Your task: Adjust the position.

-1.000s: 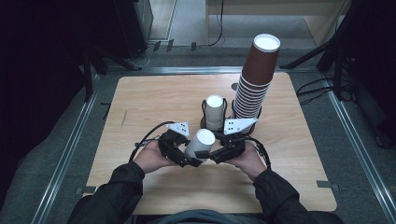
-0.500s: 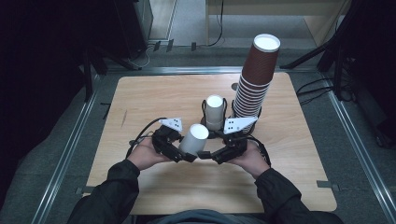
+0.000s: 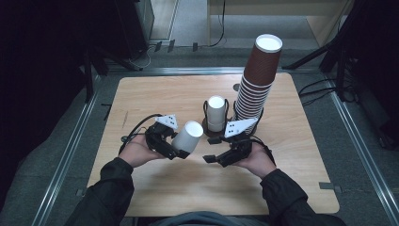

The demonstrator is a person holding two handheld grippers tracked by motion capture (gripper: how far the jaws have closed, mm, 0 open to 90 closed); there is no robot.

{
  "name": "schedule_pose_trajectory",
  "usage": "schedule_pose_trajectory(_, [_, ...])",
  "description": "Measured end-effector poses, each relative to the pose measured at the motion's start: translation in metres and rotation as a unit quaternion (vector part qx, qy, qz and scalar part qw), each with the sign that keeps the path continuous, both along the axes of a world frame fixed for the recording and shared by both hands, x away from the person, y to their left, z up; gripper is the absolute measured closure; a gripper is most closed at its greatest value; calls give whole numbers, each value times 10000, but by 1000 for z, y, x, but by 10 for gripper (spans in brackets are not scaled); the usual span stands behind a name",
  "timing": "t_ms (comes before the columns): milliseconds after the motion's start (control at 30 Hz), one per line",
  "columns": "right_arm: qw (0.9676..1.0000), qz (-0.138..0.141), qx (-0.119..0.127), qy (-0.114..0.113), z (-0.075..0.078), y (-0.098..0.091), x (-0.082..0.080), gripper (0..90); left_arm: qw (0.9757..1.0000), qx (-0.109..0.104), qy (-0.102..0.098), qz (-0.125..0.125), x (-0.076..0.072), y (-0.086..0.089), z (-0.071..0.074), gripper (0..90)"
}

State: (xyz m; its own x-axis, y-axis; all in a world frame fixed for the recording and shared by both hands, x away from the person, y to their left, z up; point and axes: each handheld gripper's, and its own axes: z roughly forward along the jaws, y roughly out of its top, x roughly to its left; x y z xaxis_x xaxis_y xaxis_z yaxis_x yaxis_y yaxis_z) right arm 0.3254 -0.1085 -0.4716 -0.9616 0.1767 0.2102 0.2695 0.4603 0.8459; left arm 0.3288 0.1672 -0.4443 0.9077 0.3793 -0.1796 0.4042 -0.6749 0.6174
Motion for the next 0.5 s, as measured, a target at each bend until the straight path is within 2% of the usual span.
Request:
schedule_pose_trajectory(67, [10000, -6, -86, -49, -1, -1, 0, 283, 9999, 102, -6, 0, 1, -1, 0, 261])
schedule_pose_trajectory(167, [9997, 6, -223, 47, -2, -1, -1, 300, 9996, 285, -59, -14, 1, -4, 1, 261])
schedule_pose_trajectory(300, [9991, 4, -419, 62, -5, -3, -2, 303, 9981, 586, -112, -135, 1, -10, 0, 261])
schedule_pose_trajectory(500, [9985, -107, -513, 128, -8, -7, -1, 345, 9968, 769, -93, -186, 2, -17, -4, 261])
